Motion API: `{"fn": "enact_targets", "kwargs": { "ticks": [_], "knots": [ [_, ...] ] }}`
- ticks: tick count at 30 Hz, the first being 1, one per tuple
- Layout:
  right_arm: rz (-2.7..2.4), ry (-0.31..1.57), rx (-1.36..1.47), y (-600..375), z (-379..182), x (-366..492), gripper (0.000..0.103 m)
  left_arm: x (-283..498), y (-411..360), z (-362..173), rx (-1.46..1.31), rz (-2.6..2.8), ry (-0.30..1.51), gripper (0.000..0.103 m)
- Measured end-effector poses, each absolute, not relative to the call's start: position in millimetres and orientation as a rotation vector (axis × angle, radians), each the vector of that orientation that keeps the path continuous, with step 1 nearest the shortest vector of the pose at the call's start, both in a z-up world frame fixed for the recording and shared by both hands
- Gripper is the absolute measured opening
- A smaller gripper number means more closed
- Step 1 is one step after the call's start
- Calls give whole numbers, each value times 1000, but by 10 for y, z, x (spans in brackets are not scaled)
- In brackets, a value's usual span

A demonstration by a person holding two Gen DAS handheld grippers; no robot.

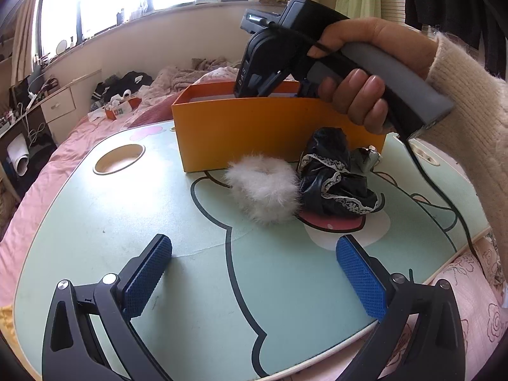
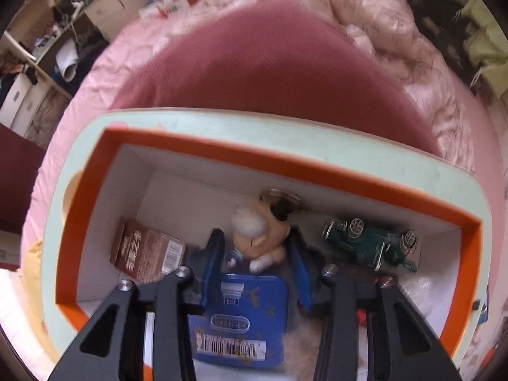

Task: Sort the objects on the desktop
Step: 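Reach the right gripper into the box and grasp the white figurine keyring, then carry the figurine out and set it on the table, open right gripper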

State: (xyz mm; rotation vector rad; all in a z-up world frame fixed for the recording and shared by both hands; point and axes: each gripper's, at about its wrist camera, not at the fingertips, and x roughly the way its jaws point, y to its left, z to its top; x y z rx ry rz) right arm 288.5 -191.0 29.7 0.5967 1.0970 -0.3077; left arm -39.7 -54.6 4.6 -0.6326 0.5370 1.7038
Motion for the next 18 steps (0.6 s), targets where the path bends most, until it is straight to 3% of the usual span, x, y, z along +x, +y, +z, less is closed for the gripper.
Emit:
{"fn": "enact_targets", "kwargs": {
  "ticks": [4, 13, 18],
  "knots": [
    [-287, 1040, 598, -1929, 377, 2794, 34, -405, -549, 45, -630, 1698, 537, 103],
    [-227, 571, 525, -1608, 1463, 1702, 32, -410, -548, 46, -625, 1688, 541, 103],
    [-172, 513, 466, -1266, 1658, 1160, 32, -411, -551, 43, -622, 1682, 542, 103]
  ]
}}
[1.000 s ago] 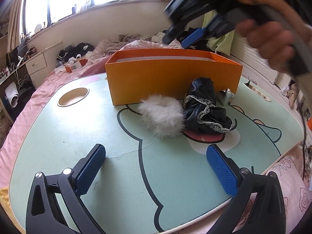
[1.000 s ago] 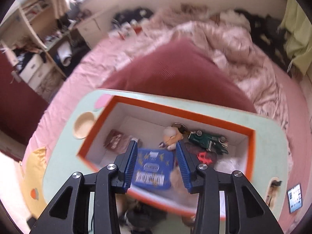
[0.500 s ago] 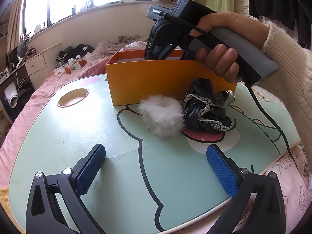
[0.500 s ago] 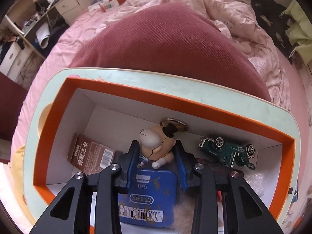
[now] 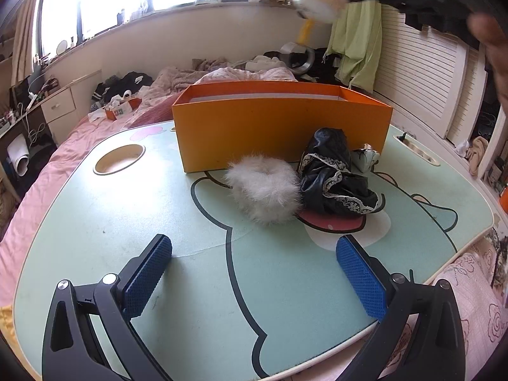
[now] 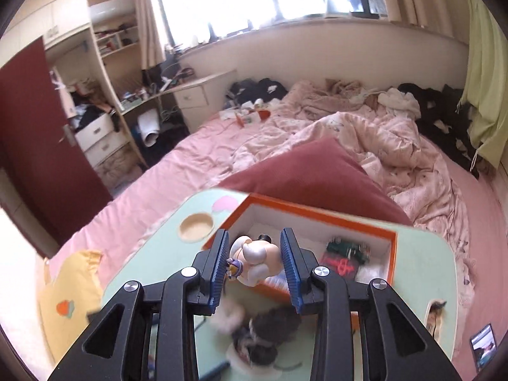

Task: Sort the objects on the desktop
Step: 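Carry the figurine out and set it on the table, open right gripper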

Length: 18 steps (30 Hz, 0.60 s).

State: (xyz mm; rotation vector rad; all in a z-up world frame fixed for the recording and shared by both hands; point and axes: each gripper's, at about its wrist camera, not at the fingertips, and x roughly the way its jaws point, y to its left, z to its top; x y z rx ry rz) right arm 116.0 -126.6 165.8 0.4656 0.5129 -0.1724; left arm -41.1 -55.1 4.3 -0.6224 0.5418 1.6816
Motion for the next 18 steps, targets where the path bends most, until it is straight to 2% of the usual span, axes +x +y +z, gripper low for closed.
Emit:
{"fn": "enact_targets", "kwargs": {
  "ticks": [5, 6, 7, 14, 18],
  "knots": [
    [-123, 632, 515, -1132, 1150, 1095, 32, -416, -550, 45, -621, 1676, 544, 103],
    [-138, 650, 523, -1117, 1042, 1111, 23, -416, -550, 45, -620, 1675, 544, 103],
    [-154, 668, 522, -1116, 944, 1145, 4, -417, -549, 46, -620, 1675, 544, 103],
    [-264, 732, 557, -1236, 498, 1228, 5, -414, -548, 44, -617, 1667, 546, 103],
    [-254, 613, 596, -1262, 514, 1018, 7, -414, -547, 42, -615, 1663, 547, 103]
  ]
}}
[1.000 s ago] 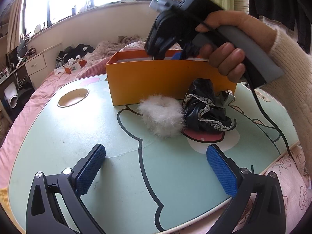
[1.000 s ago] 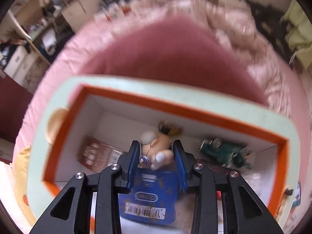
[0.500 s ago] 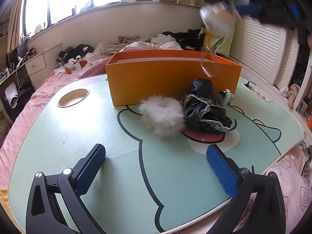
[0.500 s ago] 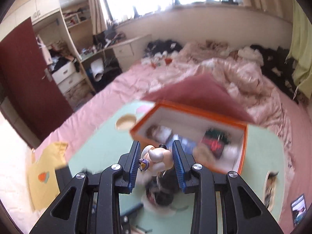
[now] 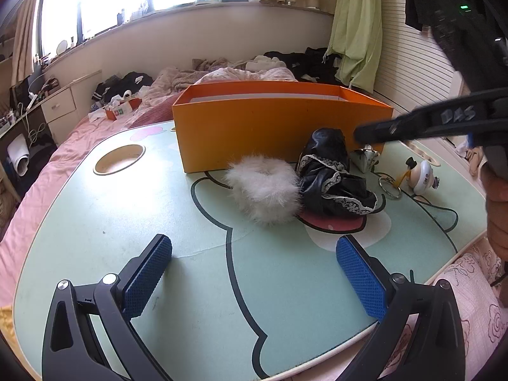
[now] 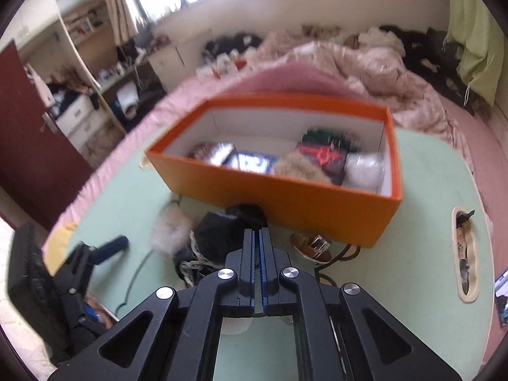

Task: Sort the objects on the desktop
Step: 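Carry the figurine out and set it on the table, open right gripper, then reach the left gripper into the box and grasp the dark red block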

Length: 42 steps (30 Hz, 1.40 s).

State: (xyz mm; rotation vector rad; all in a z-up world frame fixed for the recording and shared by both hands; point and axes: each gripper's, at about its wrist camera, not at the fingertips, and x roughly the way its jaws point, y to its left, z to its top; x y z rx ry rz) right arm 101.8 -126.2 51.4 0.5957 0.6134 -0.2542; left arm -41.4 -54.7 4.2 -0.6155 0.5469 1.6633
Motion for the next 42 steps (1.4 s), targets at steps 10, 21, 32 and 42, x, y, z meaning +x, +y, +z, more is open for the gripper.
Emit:
{"fn": "enact_targets", "kwargs": {
  "ticks": [10, 21, 32, 42],
  "knots": [
    [-517, 481, 522, -1124, 595, -8, 66, -417, -549, 40, -609, 1648, 551, 103],
    [-593, 614, 486, -779, -43, 258, 97, -436, -554, 46, -602, 1631, 555, 103],
    [-579, 583, 479, -779, -76, 290, 103, -459, -574, 57, -597, 1622, 563, 103],
    [-590, 570, 482, -769, -61, 309, 103, -500, -189, 852, -629, 1489, 475, 102]
  ]
}}
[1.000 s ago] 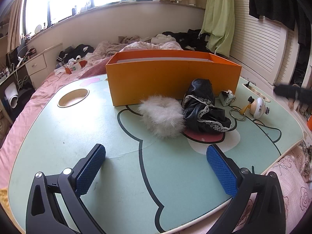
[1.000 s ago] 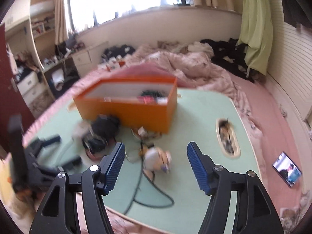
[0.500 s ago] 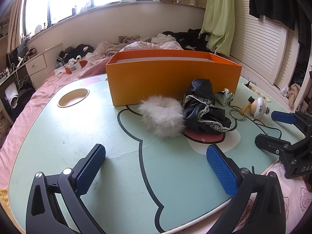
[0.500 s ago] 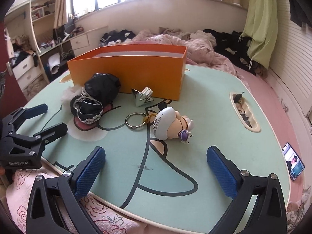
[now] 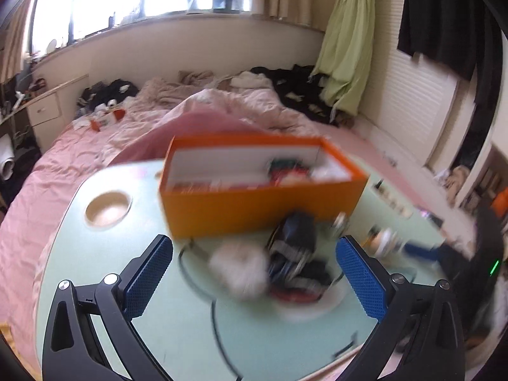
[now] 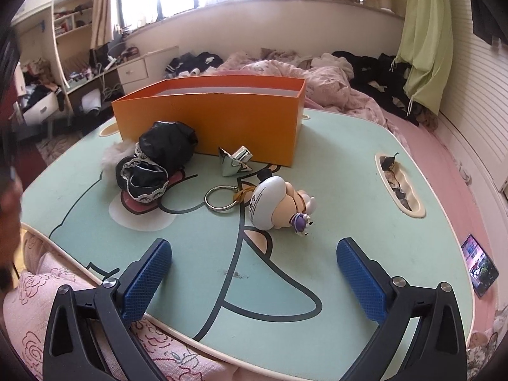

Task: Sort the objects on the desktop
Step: 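Reach the left gripper into the box and grasp the dark red block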

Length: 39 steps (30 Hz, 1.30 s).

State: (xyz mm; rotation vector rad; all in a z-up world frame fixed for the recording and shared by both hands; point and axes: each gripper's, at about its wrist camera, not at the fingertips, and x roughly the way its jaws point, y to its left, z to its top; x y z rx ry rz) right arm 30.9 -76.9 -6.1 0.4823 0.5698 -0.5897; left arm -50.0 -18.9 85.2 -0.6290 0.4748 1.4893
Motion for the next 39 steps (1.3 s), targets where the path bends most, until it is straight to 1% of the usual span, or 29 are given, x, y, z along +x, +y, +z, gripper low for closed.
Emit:
{"fn": "enact_targets", "kwargs": {
  "ticks": [1, 2, 4, 8, 11, 13, 15, 16, 17, 18, 19, 20, 21, 23, 24, 25, 26, 30, 34, 37, 38, 39],
  "knots": [
    [-592, 571, 483, -765, -59, 312, 103, -500, -80, 917, -655, 1466, 485, 99],
    [-593, 570, 483, -764, -60, 313, 103, -501, 83, 984, -696, 1432, 503, 92],
    [-597, 570, 485, -763, -58, 314, 103, -473, 490, 1041, -813, 1341, 560, 85],
    [-604, 568, 487, -762, -59, 315, 103, -376, 1238, 776, -1071, 1194, 697, 84],
    [-609, 565, 490, -762, -59, 316, 103, -314, 1528, 480, -1230, 1145, 748, 83],
    [-612, 565, 490, -759, -59, 319, 103, -237, 1600, 360, -1243, 1142, 791, 83],
    [-615, 563, 491, -766, -55, 327, 103, -131, 1632, 338, -1180, 1182, 852, 83],
    [-617, 563, 491, -765, -55, 322, 103, -105, 1611, 340, -1161, 1193, 869, 80],
    [-619, 562, 492, -773, -53, 327, 103, -70, 1618, 334, -1135, 1209, 900, 71],
    [-620, 562, 493, -776, -54, 332, 103, -58, 1642, 336, -1115, 1224, 926, 66],
    [-622, 560, 494, -779, -51, 335, 103, -58, 1662, 339, -1094, 1245, 952, 55],
    [-625, 560, 494, -778, -53, 333, 103, -85, 1677, 347, -1081, 1258, 968, 48],
    [-626, 560, 495, -780, -54, 342, 103, -107, 1677, 349, -1076, 1259, 974, 45],
    [-630, 559, 496, -784, -48, 343, 103, -166, 1652, 365, -1062, 1246, 982, 27],
    [-631, 558, 496, -787, -48, 354, 103, -198, 1619, 375, -1062, 1235, 983, 25],
    [-632, 557, 497, -785, -48, 349, 103, -222, 1614, 377, -1059, 1230, 986, 14],
    [-635, 557, 497, -784, -50, 343, 103, -244, 1579, 379, -1057, 1223, 988, 0],
    [-641, 554, 500, -784, -52, 346, 103, -333, 1591, 402, -1063, 1196, 932, 0],
    [-648, 552, 503, -782, -55, 346, 103, -422, 1541, 582, -1060, 1186, 849, 0],
    [-653, 550, 504, -782, -58, 351, 103, -418, 1585, 695, -1033, 1232, 821, 1],
    [-655, 549, 504, -783, -59, 352, 103, -416, 1613, 694, -1035, 1259, 820, 7],
    [-656, 550, 505, -782, -59, 347, 103, -419, 1663, 662, -1055, 1285, 825, 15]
  ]
}}
